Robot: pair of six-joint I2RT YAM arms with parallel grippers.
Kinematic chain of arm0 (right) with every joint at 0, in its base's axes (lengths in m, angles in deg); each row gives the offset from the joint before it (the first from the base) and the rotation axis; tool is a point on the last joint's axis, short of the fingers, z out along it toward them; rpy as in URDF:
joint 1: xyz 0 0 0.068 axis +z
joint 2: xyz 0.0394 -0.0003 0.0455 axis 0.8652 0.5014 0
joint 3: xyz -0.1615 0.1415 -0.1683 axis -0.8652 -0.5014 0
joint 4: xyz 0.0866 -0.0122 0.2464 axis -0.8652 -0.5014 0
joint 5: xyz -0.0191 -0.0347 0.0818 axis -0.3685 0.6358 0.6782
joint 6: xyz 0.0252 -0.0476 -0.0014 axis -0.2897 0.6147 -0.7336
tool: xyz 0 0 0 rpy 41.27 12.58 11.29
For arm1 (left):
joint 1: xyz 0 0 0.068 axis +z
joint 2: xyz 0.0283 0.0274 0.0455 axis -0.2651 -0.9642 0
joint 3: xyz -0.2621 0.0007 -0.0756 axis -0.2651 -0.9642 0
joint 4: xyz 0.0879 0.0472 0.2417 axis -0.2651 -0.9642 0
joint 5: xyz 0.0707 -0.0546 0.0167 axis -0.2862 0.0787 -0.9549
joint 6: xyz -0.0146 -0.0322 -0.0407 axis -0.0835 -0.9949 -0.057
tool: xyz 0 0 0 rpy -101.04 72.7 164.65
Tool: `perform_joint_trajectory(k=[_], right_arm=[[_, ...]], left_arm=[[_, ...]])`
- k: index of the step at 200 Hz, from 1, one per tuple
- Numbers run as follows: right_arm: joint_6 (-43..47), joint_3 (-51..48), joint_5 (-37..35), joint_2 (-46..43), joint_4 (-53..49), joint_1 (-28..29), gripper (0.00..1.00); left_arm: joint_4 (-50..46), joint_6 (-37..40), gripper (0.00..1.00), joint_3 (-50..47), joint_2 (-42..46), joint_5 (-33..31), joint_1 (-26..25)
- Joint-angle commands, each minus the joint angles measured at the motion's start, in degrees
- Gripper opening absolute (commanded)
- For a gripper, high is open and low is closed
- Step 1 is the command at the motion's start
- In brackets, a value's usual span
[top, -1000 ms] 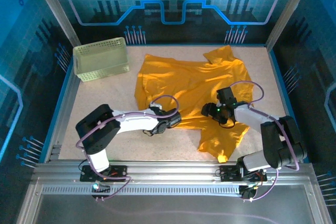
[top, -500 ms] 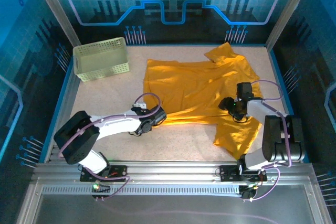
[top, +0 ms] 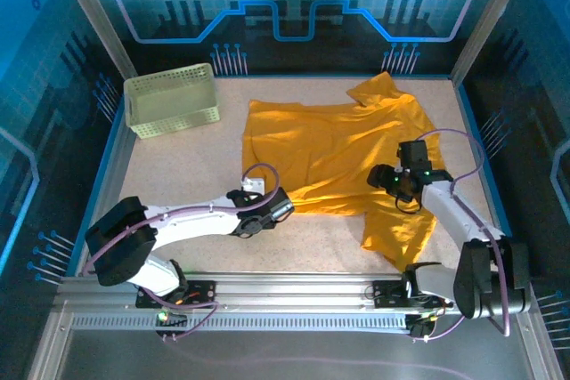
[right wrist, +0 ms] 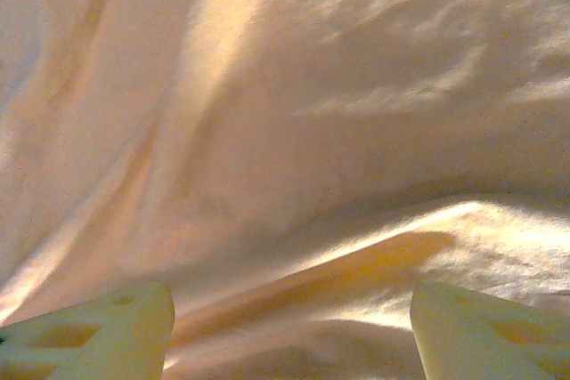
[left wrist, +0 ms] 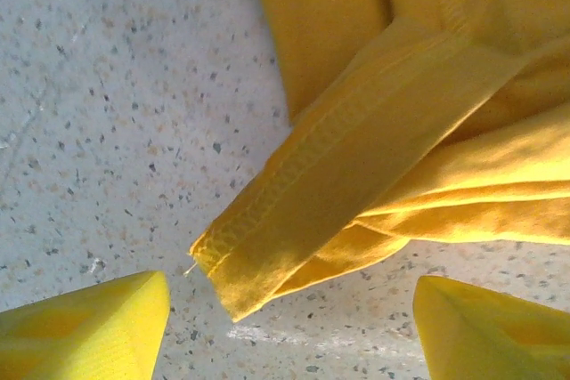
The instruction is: Fold the inside-out t-shirt
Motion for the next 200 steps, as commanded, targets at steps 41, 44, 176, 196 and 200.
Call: perform_joint_trajectory(k=[41,44,176,196,200], right_arm=[[-0.49,-1.29,-3.55,-2.43,-4.84,1.79,0.72],[-0.64,-1.43,-3.90,-2.76,-5.10,1.78,0.72],[-1.01,12.76,-2.33,23.67,-0.61,-1.30,0.71],[-0.07,22.05,-1.11,32.80,-2.00,-1.16,0.70],[-0.10,24.28,-1.08,34.29,-2.79,-0.98,0.70]], left_arm=[[7.83,-0.67,0.55,-5.98,0.38,4.61,4.57],[8.23,-0.32,0.54,-6.29,0.52,4.68,4.93],[17.61,15.35,0.00,-10.46,14.54,10.56,15.93],[20.61,17.75,0.00,-9.09,13.26,13.86,20.50],[20.76,18.24,0.00,-8.32,12.46,13.90,21.12]])
